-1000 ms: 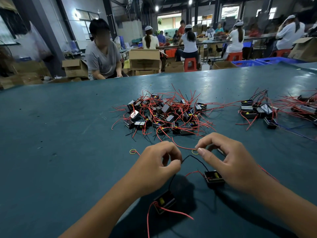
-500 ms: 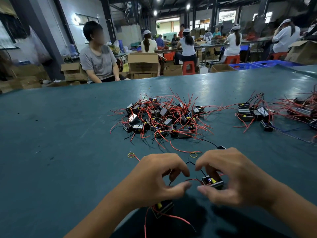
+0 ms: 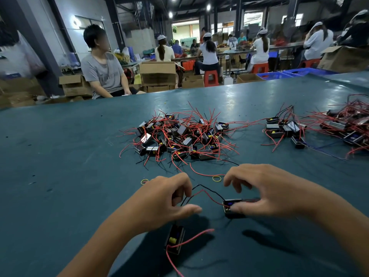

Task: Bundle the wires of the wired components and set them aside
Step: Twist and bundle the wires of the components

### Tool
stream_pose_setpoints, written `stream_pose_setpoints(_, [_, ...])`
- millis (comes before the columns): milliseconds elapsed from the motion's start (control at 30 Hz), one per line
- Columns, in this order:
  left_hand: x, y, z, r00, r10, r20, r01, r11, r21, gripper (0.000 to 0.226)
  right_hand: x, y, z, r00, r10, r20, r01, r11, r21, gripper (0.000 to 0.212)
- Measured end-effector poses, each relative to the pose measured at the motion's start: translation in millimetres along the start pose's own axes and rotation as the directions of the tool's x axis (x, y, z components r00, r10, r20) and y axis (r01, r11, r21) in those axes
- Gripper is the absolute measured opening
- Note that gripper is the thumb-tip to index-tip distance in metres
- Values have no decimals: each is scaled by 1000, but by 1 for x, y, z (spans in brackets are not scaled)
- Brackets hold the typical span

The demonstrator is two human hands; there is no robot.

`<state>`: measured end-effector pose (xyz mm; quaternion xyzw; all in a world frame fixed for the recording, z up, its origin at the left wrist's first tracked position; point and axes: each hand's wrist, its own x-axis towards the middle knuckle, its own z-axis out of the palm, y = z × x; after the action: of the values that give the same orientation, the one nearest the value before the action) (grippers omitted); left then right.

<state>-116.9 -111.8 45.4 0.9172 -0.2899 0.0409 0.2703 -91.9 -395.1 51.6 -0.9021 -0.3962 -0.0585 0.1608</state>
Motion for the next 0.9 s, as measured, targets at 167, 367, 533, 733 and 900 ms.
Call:
stream_pose_setpoints(167, [-3,-8,-5,985,-153,82,154,988,-13,44,-2,13,4,973,70,220,-74,997,10,53])
stream_pose_setpoints(367, [-11,-15,-21,837,-303,455,337,942,8,50,6,8,14,963,97,250,-67,990,-125,34])
stream_pose_setpoints(533, [-10,-12,-12,766,-273,583,393,916,-87,41,7,0,18,969,112,221,-93,991,-93,43])
stream_pose_setpoints(733, [2,-8,25,899,-311,308,391,887,-245,25,12,-17,33,975,146,165,-157,986,60,51])
stream_pose_setpoints(900, [7,-6,34,917,-352,184,397,796,-457,22,18,-21,35,958,274,90,-286,863,417,24])
